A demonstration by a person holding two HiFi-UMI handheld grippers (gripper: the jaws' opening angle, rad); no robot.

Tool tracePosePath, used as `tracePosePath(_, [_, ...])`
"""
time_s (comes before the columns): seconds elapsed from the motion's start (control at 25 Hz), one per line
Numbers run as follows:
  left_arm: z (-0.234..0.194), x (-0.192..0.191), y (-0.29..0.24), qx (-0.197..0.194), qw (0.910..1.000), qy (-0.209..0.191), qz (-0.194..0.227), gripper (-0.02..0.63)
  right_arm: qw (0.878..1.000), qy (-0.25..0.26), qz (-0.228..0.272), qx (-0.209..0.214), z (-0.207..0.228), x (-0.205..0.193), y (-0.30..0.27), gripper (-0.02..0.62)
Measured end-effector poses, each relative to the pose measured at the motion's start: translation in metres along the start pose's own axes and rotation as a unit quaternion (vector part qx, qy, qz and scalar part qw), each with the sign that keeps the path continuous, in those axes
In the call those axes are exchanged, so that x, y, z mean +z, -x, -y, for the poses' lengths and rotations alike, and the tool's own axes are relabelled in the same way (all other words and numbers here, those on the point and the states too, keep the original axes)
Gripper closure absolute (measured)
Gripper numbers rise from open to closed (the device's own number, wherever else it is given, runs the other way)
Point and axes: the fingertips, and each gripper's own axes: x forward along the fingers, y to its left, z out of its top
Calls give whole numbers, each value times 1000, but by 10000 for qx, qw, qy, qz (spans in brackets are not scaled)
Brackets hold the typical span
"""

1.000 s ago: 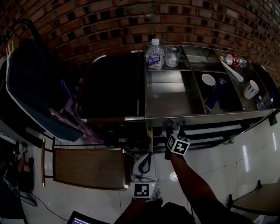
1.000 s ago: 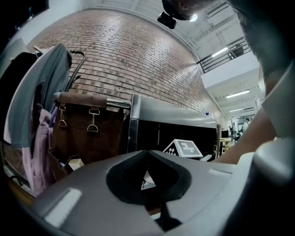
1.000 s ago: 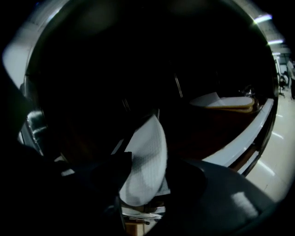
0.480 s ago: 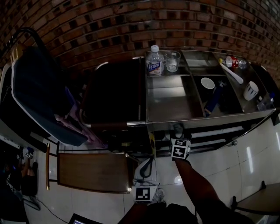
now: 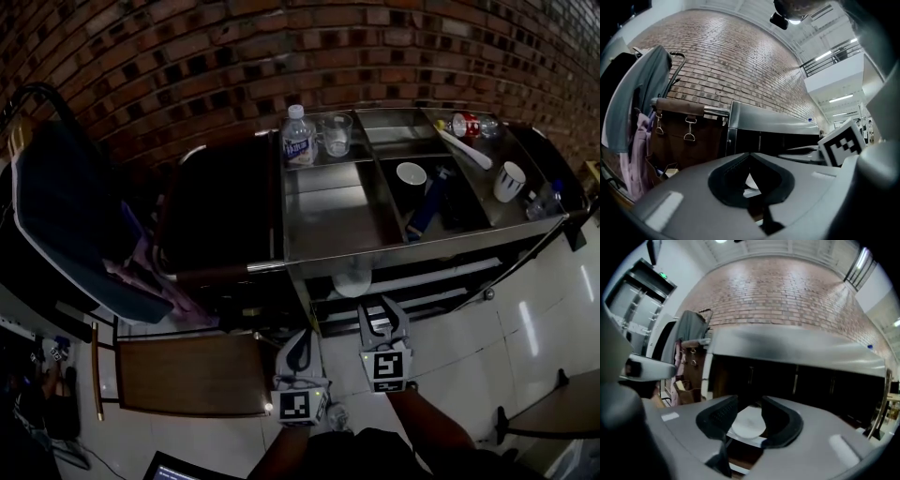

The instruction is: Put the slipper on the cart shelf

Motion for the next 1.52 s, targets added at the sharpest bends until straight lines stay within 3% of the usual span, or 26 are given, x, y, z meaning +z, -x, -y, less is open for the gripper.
tracePosePath(0.24, [9,34,12,-56,9991,-149,381,594,9997,-15,228,12,-9,32,61,594])
tracePosePath(0.64, [21,33,24,-169,9987,-339,329,594,9981,25,515,326,-26,41,83,594])
tracePosePath(1.52, [31,35,28,-198,9984,-374,367,594,9981,110,575,192,-17,35,88,594])
